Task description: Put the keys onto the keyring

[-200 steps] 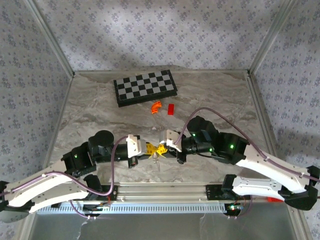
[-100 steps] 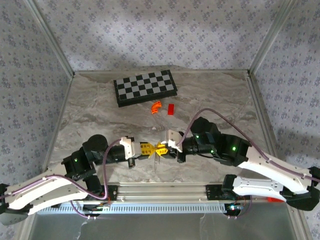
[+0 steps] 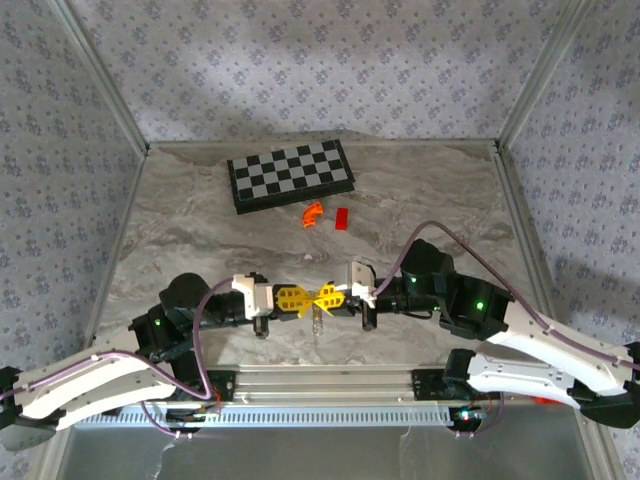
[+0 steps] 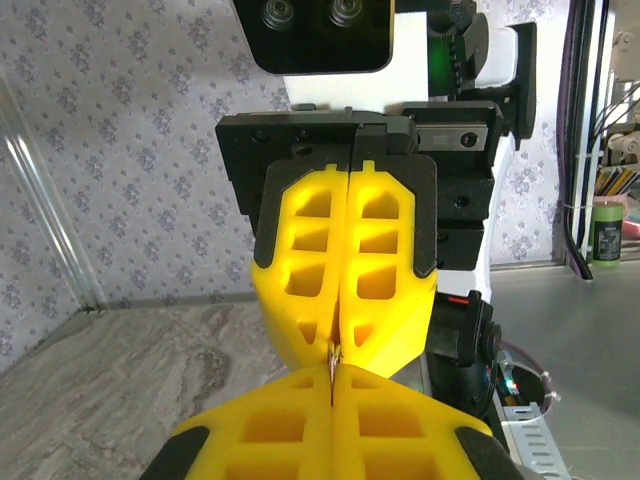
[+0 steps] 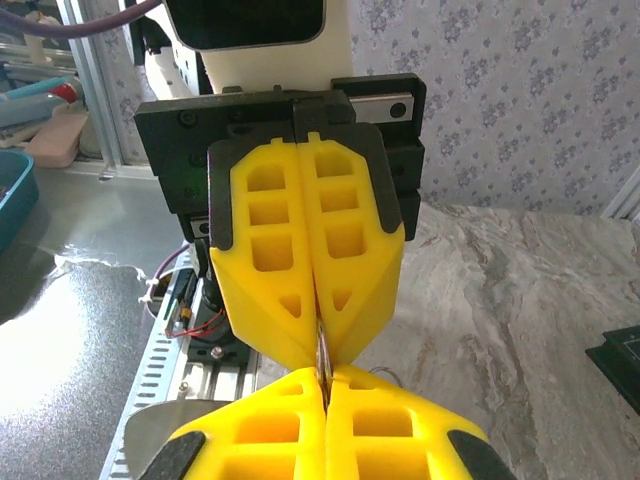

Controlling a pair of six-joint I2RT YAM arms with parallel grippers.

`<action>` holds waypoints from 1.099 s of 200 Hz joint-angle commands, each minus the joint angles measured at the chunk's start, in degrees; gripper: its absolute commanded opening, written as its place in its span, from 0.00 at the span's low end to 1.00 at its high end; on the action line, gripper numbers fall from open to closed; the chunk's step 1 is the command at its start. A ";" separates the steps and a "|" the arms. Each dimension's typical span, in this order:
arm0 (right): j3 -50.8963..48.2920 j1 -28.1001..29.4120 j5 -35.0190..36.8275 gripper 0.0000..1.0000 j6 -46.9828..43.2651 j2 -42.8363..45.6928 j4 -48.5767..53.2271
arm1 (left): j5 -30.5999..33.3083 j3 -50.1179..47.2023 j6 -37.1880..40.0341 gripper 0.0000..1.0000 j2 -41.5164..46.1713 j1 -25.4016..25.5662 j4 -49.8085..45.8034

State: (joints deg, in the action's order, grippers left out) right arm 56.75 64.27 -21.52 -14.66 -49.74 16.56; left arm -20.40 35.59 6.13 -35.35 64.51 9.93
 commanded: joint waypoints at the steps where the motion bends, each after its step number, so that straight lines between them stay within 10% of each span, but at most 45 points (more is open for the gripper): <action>1: -0.59 -0.20 -0.11 0.00 -0.10 -0.19 -1.19 | -2.57 1.75 -0.02 0.00 0.59 0.18 2.80; 109: 7.45 3.04 6.88 0.00 -4.77 -7.19 12.20 | 12.74 10.55 8.15 0.15 -1.38 0.18 -25.58; 201: 9.78 3.36 7.52 0.00 -4.58 -9.41 14.77 | 10.04 9.56 6.50 0.00 -2.86 0.18 -20.05; 220: 9.13 3.32 8.03 0.13 -3.83 -8.99 13.94 | 8.28 7.84 4.96 0.00 -1.12 0.18 -15.48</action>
State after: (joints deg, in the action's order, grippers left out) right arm 64.36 66.70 -12.56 -18.92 -59.02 31.11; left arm -10.87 44.03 13.21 -38.65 64.62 -15.03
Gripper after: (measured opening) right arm 0.071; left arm 0.044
